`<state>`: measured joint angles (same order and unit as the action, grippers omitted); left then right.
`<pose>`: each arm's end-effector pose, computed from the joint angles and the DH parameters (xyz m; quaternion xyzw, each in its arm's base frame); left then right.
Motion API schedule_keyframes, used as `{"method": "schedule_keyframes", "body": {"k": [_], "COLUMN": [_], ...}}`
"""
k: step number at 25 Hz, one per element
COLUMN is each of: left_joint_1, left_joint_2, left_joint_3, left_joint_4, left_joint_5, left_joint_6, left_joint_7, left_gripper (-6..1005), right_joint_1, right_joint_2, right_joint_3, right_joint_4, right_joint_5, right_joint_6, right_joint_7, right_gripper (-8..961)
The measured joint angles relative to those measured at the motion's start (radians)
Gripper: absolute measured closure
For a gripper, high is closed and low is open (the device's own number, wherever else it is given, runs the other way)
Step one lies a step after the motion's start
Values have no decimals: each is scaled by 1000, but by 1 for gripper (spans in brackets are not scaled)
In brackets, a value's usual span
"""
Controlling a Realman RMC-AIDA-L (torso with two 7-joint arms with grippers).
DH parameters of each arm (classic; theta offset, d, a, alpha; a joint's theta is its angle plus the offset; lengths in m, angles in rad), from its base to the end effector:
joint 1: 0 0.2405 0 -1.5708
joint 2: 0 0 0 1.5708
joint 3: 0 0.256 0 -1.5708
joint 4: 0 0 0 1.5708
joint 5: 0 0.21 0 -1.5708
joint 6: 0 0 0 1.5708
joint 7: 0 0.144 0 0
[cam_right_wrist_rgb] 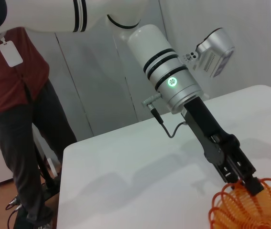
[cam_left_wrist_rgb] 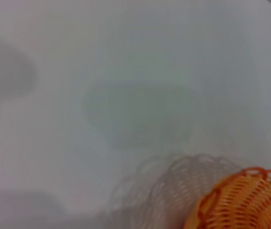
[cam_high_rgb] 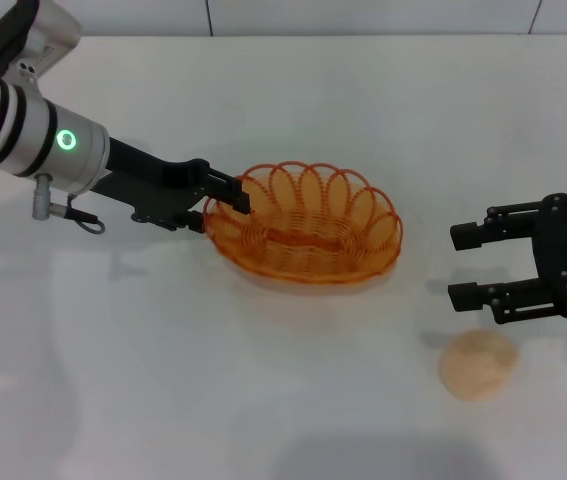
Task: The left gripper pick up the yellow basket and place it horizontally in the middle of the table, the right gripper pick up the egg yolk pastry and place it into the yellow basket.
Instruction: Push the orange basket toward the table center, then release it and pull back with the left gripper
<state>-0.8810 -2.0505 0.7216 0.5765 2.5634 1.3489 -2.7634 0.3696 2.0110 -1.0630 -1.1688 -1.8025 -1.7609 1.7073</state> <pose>-0.2262 0.3991 -0.0237 -0.7252 -0.6810 -0.0200 0.0997 0.2105 0.2990 0.0478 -0.9723 0.1362 0.1872 0.0331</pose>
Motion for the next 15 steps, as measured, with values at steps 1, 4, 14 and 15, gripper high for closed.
{"method": "schedule_keyframes", "body": {"k": [1, 4, 14, 15], "left_joint_1": [-3, -5, -1, -1], "left_joint_2": [1, 3, 26, 27], "left_joint_3": [-1, -1, 1, 1], "left_joint_4": [1, 13, 80, 86], "left_joint_5": [0, -4, -68, -70], "left_joint_6": [6, 13, 35, 37], "left_joint_7": [7, 18, 76, 82], "left_gripper": [518, 416, 116, 116], "right_joint_1": [0, 0, -1, -2], "right_joint_2": [0, 0, -1, 0], "right_joint_3": [0, 0, 7, 10], "right_joint_4": [0, 0, 0, 1], "right_joint_5": [0, 0, 1, 1], "right_joint_6": [0, 0, 1, 1], "right_joint_7": [0, 1, 2, 2], "right_gripper": [297, 297, 299, 300]}}
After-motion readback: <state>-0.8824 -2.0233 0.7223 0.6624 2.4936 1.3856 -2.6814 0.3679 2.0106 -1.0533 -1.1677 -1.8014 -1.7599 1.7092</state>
